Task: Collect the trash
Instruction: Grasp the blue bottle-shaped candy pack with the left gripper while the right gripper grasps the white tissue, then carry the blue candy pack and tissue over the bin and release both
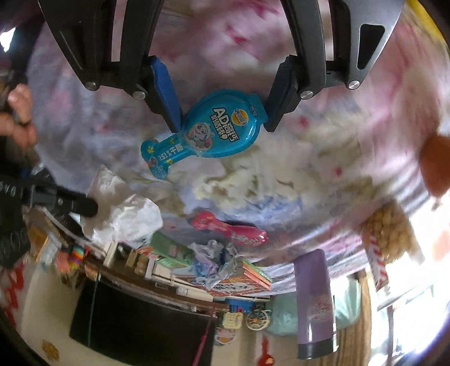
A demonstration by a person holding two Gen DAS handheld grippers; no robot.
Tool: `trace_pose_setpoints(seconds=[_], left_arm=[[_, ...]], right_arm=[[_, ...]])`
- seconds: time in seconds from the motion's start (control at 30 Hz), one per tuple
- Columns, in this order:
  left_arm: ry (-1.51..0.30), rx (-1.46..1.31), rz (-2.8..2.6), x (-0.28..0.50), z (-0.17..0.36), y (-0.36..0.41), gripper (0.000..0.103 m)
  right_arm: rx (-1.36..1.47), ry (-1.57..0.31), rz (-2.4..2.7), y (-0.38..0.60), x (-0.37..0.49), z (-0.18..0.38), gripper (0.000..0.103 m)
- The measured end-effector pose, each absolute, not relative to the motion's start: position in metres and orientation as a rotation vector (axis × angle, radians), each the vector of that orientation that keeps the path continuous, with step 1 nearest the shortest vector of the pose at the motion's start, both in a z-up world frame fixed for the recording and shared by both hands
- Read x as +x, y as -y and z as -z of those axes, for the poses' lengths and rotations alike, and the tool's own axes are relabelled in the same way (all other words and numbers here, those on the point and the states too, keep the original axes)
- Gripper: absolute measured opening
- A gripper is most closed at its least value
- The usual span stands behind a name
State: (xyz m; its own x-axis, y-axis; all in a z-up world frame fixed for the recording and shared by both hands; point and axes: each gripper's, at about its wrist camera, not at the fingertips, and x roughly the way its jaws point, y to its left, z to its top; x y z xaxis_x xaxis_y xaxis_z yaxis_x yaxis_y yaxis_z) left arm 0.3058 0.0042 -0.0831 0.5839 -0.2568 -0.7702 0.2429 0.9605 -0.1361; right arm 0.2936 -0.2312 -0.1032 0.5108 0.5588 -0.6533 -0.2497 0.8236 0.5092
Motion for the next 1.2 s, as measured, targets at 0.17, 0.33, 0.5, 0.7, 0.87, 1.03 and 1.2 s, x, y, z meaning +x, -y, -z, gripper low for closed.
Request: trace_pose_setpoints(seconds=[0.17, 0.33, 0.5, 0.7, 0.87, 1.03, 1.2], left_arm=[[-0.87, -0.094, 0.289, 0.282, 0.073, 0.007, 0.058], [-0.855, -0.137, 0.312, 0.27, 0.068, 0.022, 0.057], [-0.845, -0.158, 0.35, 0.267, 0.062, 0.047, 0.057], [-0.837, -0.15, 0.395, 0.269, 0.054, 0.078, 0.057], [-0.831, -0.124, 0.425, 0.274, 0.048, 0.103, 0.057], [-0.834, -0.108, 0.447, 0.283, 0.046, 0.124, 0.057], [-0.838, -0.099, 0.459, 0.294, 0.044, 0.142, 0.057]], right_arm=[[0.382, -0.904, -0.469, 0.253, 0.276, 0.099, 0.021], [0.395, -0.889, -0.428, 0.275, 0.263, 0.094, 0.021], [0.407, -0.872, -0.389, 0.297, 0.248, 0.09, 0.021], [0.42, -0.848, -0.341, 0.323, 0.234, 0.084, 0.021], [0.432, -0.83, -0.302, 0.346, 0.224, 0.081, 0.021], [0.444, -0.808, -0.262, 0.366, 0.218, 0.075, 0.021], [0.459, -0.786, -0.227, 0.389, 0.214, 0.071, 0.021]])
